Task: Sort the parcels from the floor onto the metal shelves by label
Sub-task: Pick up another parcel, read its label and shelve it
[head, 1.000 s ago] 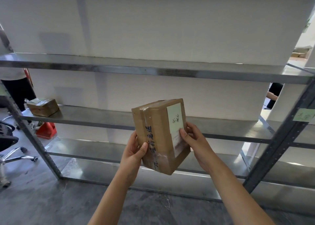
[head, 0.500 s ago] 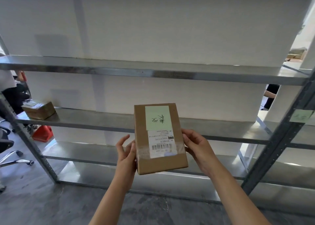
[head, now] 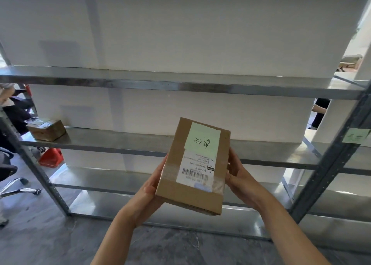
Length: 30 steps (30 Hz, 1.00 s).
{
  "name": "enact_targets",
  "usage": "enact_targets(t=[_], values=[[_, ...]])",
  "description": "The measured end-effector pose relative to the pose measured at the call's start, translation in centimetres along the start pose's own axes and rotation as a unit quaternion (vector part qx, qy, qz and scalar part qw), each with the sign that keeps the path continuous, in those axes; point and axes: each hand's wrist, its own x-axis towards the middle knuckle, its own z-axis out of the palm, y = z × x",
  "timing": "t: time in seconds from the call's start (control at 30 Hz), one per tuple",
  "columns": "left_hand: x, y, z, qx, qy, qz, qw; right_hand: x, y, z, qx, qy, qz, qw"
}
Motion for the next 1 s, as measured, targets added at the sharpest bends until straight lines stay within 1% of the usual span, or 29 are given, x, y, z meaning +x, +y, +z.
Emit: enact_targets(t=[0.1,0.2,0.27,0.37,0.43,0.5,0.57,0.67,0.73,0.87,0.93,1.0], values=[[-0.2,0.1,0.1,0.019,-0.037,-0.026,0.999,-0.1,-0.7,-0.2,-0.031,-0.02,-0.018,0.999],[-0.1,-0.7,-0.3,0.054,-0.031,-0.038,0.997,0.1,-1.3,-0.1,-0.049,-0.031,-0.038,0.998],[-0.2,-1.2,-0.8,0.043,-0.001,-0.036,0.998,0.4,-1.3,-0.1,-0.053,-0.02,-0.05,0.997],[0.1,-1.4,-1.1,0.037,0.05,0.002,0.998,0.7,-1.3,-0.4,-0.049,0.002,-0.059,0.997],[0.4,-1.3,-0.9,0.004,0.107,0.028,0.994,0.7,-1.3,-0.5,-0.034,0.033,-0.069,0.996],[0.7,-1.0,-0.8,-0.049,0.167,0.057,0.983,0.7,-1.2,-0.5,0.0,0.063,-0.077,0.995],[1.2,-1.0,-1.0,-0.095,0.217,0.08,0.968,0.5,-1.4,-0.3,0.038,0.072,-0.078,0.994],[1.8,-0.5,-1.0,-0.13,0.272,0.101,0.948,0.3,-1.8,0.0,0.079,0.095,-0.068,0.99],[1.9,-0.2,-0.8,-0.122,0.298,0.094,0.942,0.2,-2.0,0.0,0.088,0.112,-0.063,0.988],[2.1,0.5,-0.1,-0.08,0.312,0.094,0.942,0.1,-1.8,0.8,0.074,0.13,-0.046,0.988],[2.2,0.8,0.2,-0.061,0.338,0.092,0.935,-0.1,-1.5,0.9,0.068,0.126,-0.049,0.988],[2.1,0.8,0.2,-0.033,0.366,0.081,0.926,-0.4,-1.1,0.8,0.05,0.105,-0.048,0.992]])
